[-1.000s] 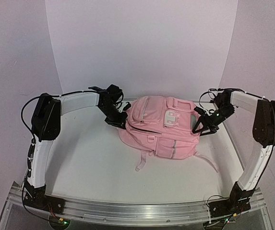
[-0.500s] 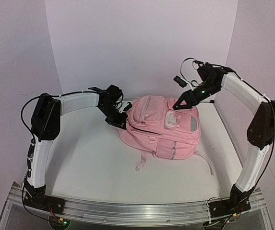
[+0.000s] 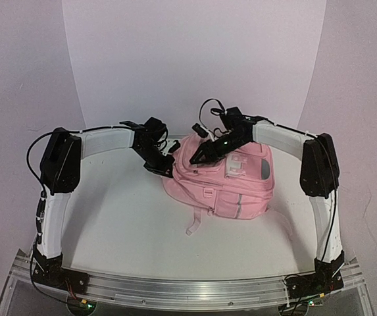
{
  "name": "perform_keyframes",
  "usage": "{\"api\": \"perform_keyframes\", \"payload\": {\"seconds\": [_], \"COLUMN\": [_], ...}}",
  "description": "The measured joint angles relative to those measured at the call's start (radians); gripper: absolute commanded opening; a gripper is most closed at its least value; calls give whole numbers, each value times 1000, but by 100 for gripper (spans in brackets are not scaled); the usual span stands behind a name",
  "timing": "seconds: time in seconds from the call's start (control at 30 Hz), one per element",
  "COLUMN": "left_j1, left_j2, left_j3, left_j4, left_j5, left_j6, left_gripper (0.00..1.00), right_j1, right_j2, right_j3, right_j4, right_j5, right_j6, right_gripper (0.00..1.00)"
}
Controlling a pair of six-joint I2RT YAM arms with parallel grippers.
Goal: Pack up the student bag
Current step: Zip the student bag at the center of the board.
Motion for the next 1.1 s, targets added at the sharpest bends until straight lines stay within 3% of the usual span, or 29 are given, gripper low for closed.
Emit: {"api": "perform_keyframes", "payload": {"seconds": [0.47,0.73,1.1], "left_j1": [-85,-199,-264], "left_j2": [-167,-167,-144], "left_j3": [-208,-193,-142], "left_j4": [67,27,47], "left_j5": [-66,-118,-144], "left_j6": [6,-3,-96], "left_gripper": [0,0,0], "right_j1": [-30,-32,-33], "right_j2": [8,8,6], "right_j3": [-37,-49,-68], "right_j4": [221,262,307], "right_j5": [-13,17,39], "right_j6": [292,340,385], "right_gripper": [35,33,32]}}
